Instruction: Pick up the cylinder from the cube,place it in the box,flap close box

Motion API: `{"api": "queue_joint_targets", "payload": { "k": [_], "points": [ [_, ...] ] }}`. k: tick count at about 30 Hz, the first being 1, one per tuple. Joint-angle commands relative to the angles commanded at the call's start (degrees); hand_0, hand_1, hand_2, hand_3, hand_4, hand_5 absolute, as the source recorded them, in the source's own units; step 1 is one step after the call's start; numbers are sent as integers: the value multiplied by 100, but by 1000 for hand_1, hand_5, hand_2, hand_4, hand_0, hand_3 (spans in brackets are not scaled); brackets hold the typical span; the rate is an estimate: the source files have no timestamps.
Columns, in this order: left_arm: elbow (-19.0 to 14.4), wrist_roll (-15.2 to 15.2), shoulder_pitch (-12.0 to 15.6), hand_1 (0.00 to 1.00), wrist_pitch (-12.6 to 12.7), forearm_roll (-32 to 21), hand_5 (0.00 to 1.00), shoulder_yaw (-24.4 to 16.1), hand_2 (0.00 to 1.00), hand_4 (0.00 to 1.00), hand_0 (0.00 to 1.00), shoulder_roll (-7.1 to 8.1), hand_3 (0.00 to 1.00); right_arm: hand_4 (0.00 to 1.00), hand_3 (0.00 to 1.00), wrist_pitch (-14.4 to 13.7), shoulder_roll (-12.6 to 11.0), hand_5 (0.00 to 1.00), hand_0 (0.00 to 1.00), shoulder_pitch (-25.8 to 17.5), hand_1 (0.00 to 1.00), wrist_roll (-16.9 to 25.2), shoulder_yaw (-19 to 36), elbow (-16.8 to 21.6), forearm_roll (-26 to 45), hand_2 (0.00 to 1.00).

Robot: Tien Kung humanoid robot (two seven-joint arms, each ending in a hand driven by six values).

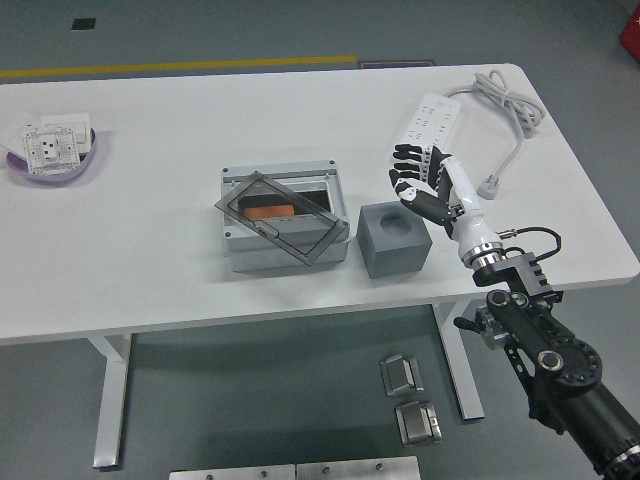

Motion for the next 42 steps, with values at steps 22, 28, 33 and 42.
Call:
{"api": "queue_joint_targets", "payload": {
  "k": [22,28,33,42],
  "points": [
    [0,107,18,640,7,170,296,-157,641,669,632,76,696,396,616,-316,-331,2,565,797,564,-1377,-1218,921,-2636,577],
    [0,121,4,639,4,170,296,-140,640,669,633,78,695,402,594,13,-218,2,510,1308,533,-2079,-1528,764,-3500,557],
    [0,148,-12,639,4,227,297,-173,640,669,633,107,695,404,595,161,-117,14,485,1812,539,-2524,-1850,404,-4134,570],
    [0,205,-44,640,10,326,296,-243,640,669,633,132,694,422,687,203,120,57,514,2453,553,-2864,-2606,-111,-4877,611]
  ]
}}
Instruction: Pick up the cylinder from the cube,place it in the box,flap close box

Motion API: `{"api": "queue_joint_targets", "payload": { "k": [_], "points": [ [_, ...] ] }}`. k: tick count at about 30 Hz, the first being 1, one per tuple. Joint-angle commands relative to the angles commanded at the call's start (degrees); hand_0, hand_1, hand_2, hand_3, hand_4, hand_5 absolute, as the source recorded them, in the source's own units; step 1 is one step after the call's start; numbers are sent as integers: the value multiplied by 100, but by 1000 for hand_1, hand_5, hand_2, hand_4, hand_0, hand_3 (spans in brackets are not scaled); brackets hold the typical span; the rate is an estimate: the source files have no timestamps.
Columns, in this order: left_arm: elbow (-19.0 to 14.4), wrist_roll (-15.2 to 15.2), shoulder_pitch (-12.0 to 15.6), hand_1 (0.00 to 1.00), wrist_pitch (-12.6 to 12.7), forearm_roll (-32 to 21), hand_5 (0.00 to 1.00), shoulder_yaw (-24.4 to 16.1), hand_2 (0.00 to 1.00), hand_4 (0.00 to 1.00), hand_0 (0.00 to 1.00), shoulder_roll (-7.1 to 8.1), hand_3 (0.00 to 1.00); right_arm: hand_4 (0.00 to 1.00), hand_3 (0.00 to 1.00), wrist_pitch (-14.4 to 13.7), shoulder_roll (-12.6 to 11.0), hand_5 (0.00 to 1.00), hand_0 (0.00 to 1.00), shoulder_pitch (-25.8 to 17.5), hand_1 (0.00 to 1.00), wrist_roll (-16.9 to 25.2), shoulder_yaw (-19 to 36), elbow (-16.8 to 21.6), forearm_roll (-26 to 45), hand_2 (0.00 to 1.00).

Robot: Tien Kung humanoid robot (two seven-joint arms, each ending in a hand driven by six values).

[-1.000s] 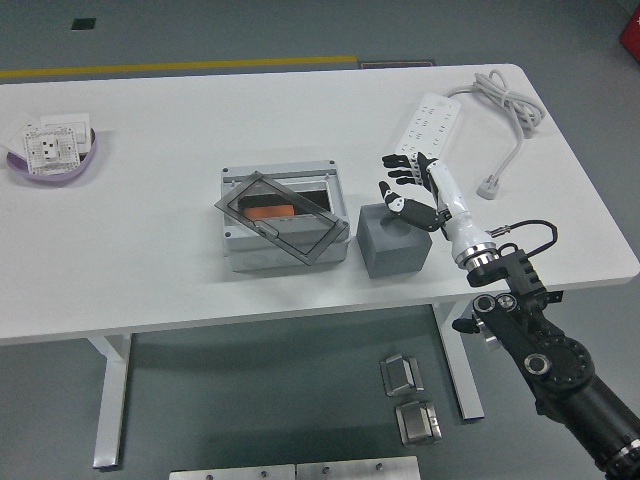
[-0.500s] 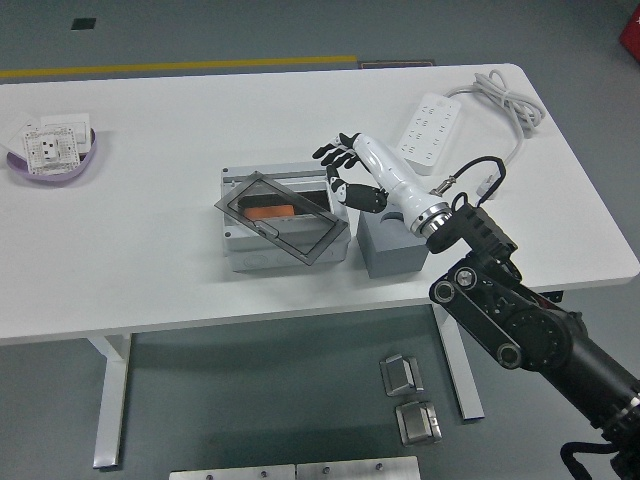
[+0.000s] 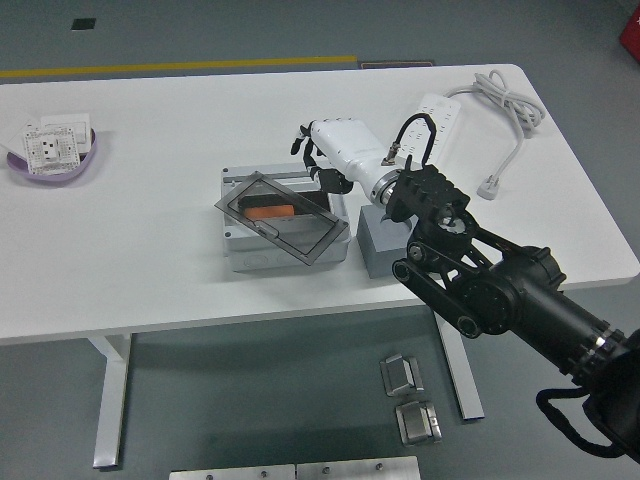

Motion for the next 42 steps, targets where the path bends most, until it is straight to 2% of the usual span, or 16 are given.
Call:
{"api": "queue_joint_targets", "payload": {
  "k": [4,5,7,13,20,26,34,38,42],
  "points": [
    [0,4,-18,640,-2,6,296,11,640,669,633,-3,694,422,687,3,87,57,514,114,553,-105,-323,-165,-283,611],
    [0,3,-20,639,-2,2,297,16,639,669,633,-3,694,448,670,-3,99,54,430,125,518,-119,-356,-182,-322,603],
    [0,6,-23,639,-2,9,297,14,639,669,633,-1,694,448,670,-27,117,54,430,142,518,-139,-401,-206,-369,603],
    [0,24,-9,639,1,42,297,-26,639,669,633,2,693,465,662,-213,93,65,403,72,501,-75,-327,-153,-51,600],
    [0,23,14,640,6,34,296,-65,639,669,633,-37,693,484,655,-810,-297,72,392,-343,495,492,-28,437,870,598],
    [0,14,45,639,11,6,296,-82,639,669,633,-71,692,512,657,-1101,-677,80,383,-889,499,1040,427,1095,1668,598],
    [0,-27,71,639,8,-58,296,-35,639,669,633,-120,693,533,661,-1243,-947,82,384,-1628,505,1397,1151,1781,2520,596],
    [0,-94,87,639,-3,-145,295,78,640,669,633,-140,692,542,653,-1266,-985,84,372,-1985,497,1626,1567,1903,2726,588],
    [0,-162,93,640,-14,-236,297,196,639,670,633,-144,692,554,647,-1174,-982,86,371,-2303,495,1899,1991,1966,3002,585]
  ]
}}
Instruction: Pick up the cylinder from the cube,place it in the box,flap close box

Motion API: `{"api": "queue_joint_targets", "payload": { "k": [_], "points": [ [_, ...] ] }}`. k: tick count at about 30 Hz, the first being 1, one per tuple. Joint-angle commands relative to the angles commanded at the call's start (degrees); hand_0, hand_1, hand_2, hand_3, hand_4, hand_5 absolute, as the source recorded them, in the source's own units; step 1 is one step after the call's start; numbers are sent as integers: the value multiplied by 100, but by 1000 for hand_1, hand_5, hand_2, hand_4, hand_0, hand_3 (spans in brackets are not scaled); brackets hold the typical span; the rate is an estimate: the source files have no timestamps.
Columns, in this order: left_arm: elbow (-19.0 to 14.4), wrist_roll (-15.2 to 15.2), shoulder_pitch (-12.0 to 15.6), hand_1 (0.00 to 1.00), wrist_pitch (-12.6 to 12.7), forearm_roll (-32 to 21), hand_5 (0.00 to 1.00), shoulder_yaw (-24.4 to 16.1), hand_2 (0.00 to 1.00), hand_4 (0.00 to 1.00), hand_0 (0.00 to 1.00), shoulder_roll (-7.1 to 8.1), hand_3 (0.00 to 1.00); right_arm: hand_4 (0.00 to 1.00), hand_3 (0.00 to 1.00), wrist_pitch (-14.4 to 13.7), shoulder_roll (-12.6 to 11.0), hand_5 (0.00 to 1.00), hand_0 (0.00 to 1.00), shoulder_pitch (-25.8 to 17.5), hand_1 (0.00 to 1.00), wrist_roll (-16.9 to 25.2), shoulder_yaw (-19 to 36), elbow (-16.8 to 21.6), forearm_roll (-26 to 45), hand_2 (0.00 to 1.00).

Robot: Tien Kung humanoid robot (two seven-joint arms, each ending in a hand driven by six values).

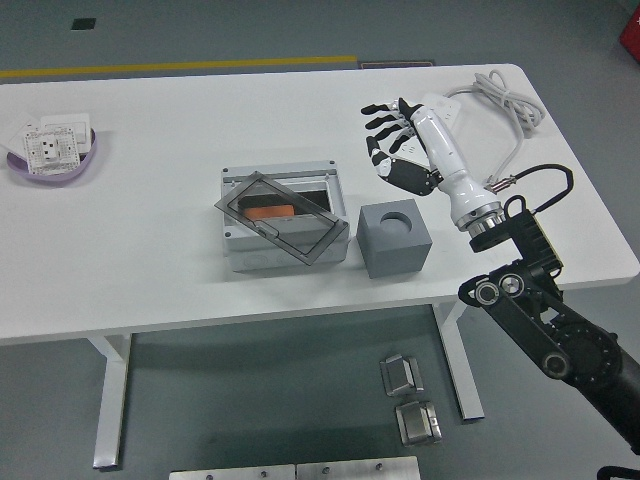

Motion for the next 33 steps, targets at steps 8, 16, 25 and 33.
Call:
{"api": "queue_joint_targets", "payload": {
  "k": [8,16,25,33],
  "points": [
    [0,-80,5,640,-23,-149,297,174,639,669,633,62,693,571,636,50,-94,127,384,-430,491,73,460,256,-412,575],
    [0,-251,-39,639,-22,-408,298,290,639,669,633,171,693,586,636,13,63,175,433,-730,497,277,589,280,107,579],
    [0,-405,52,639,-40,-665,297,672,639,669,633,162,692,589,630,208,-26,191,464,-843,514,618,908,195,1085,584],
    [0,-238,74,639,19,-124,296,31,639,668,632,-54,691,598,631,266,-353,201,474,-810,519,677,735,119,1538,588]
  ]
}}
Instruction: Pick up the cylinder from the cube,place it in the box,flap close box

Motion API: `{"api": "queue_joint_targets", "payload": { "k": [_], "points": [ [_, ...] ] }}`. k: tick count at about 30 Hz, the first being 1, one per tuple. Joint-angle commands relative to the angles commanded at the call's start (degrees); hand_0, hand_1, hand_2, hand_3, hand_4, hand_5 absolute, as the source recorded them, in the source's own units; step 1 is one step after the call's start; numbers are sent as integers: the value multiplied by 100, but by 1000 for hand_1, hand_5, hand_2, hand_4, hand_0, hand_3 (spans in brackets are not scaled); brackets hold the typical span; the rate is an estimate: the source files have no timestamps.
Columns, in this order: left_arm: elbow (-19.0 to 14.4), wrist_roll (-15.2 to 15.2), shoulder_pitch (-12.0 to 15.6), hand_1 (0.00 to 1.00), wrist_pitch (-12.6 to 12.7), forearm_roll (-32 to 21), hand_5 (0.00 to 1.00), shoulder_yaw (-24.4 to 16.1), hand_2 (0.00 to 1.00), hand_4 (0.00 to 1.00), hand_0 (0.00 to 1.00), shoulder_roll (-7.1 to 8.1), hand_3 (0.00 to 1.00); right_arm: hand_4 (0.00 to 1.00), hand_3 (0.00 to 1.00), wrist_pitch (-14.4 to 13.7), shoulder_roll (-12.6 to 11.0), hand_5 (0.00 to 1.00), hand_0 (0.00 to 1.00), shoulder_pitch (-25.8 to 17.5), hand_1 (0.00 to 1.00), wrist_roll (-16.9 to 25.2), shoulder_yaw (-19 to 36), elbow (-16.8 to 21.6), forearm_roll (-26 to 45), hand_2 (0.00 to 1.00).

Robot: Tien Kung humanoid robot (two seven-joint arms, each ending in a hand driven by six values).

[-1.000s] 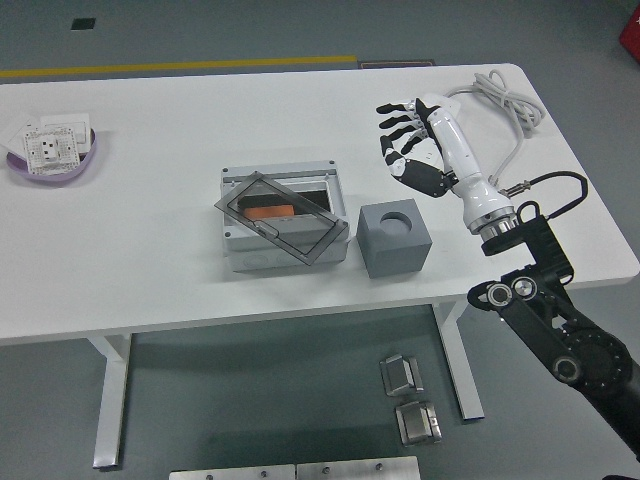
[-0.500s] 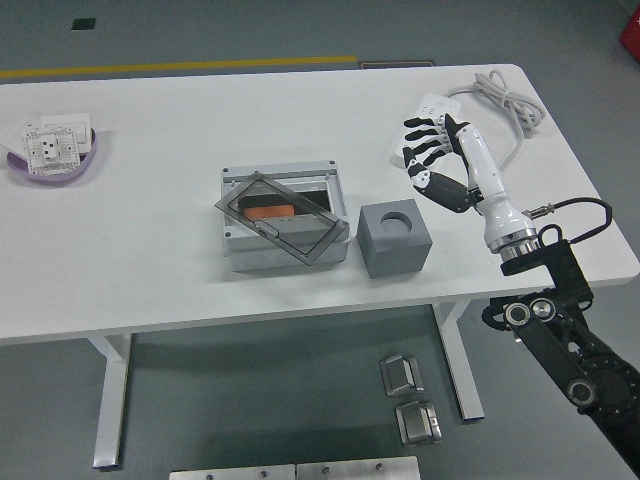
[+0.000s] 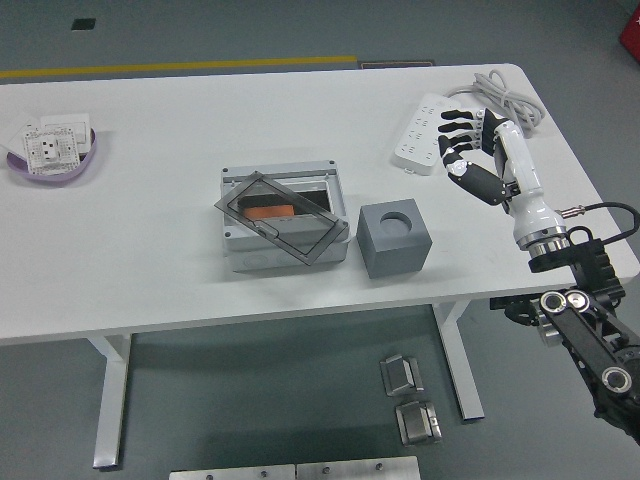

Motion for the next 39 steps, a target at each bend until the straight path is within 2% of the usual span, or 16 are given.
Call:
{"api": "queue_joint_targets", "payload": {
  "k": [4,6,11,17,25,31,35,39],
  "points": [
    [0,127,-11,639,20,238,296,-401,638,668,632,38,691,605,632,-22,97,216,487,-106,521,-17,-48,35,31,595],
    [0,200,-23,639,18,376,296,-613,638,668,632,107,691,605,632,-68,304,216,487,-129,521,12,-130,-7,104,595],
    [0,252,-94,639,8,469,296,-739,637,667,632,252,690,601,632,-150,557,225,492,-127,522,130,-344,-94,409,599],
    [0,289,-169,639,-5,451,296,-622,637,667,632,366,680,589,636,-88,762,239,502,-146,539,289,-428,-249,1018,630],
    [0,281,-207,639,-27,379,296,-541,638,667,632,478,686,586,637,-11,695,247,505,-147,547,204,-328,-192,793,631],
    [0,304,-357,639,-14,379,296,-599,637,667,632,538,685,583,641,-32,765,247,521,-9,557,220,-339,-280,693,633],
    [0,311,-446,640,-41,394,296,-557,638,668,632,497,685,585,643,-40,756,248,541,93,564,235,-302,-309,636,637],
    [0,341,-413,640,-25,431,297,-605,638,668,632,392,686,583,643,-30,669,254,543,100,566,231,-234,-295,627,636]
  ]
}}
